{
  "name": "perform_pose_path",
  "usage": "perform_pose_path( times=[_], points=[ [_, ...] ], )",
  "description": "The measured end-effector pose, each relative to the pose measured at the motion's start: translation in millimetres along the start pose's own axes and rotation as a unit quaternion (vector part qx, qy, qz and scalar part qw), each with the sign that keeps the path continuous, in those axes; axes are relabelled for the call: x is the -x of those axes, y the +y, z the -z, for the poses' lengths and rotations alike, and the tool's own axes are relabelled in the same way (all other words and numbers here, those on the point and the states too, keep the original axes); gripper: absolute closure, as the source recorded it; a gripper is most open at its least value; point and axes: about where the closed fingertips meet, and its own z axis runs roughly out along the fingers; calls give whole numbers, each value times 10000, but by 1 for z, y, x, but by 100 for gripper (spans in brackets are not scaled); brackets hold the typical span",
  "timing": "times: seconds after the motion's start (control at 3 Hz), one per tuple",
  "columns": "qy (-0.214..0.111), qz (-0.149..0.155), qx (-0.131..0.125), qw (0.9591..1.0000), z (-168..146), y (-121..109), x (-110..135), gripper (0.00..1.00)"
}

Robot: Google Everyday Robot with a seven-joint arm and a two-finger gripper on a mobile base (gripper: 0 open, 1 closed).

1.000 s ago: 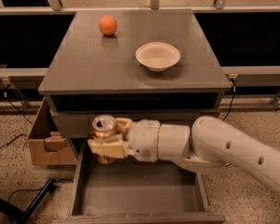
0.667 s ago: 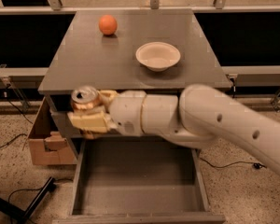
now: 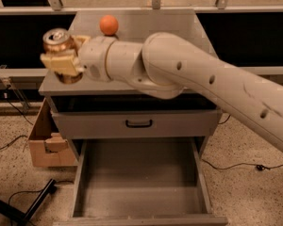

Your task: Pick orange can from middle drawer and place on counter

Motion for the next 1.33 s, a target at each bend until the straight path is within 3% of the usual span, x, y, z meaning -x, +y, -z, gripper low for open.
perform_pose_path(
  times=[0.33,0.67,1.0,1.33],
  points=[
    [-126,81,-296,9994,-32,-38,14,100],
    [-142,-167,-697,9973,-52,-93,-11,100],
    [-134,-466,-933,9945,-59,-135,-49,100],
    [81,-590,-1071,9925,-72,-156,-91,100]
  ],
)
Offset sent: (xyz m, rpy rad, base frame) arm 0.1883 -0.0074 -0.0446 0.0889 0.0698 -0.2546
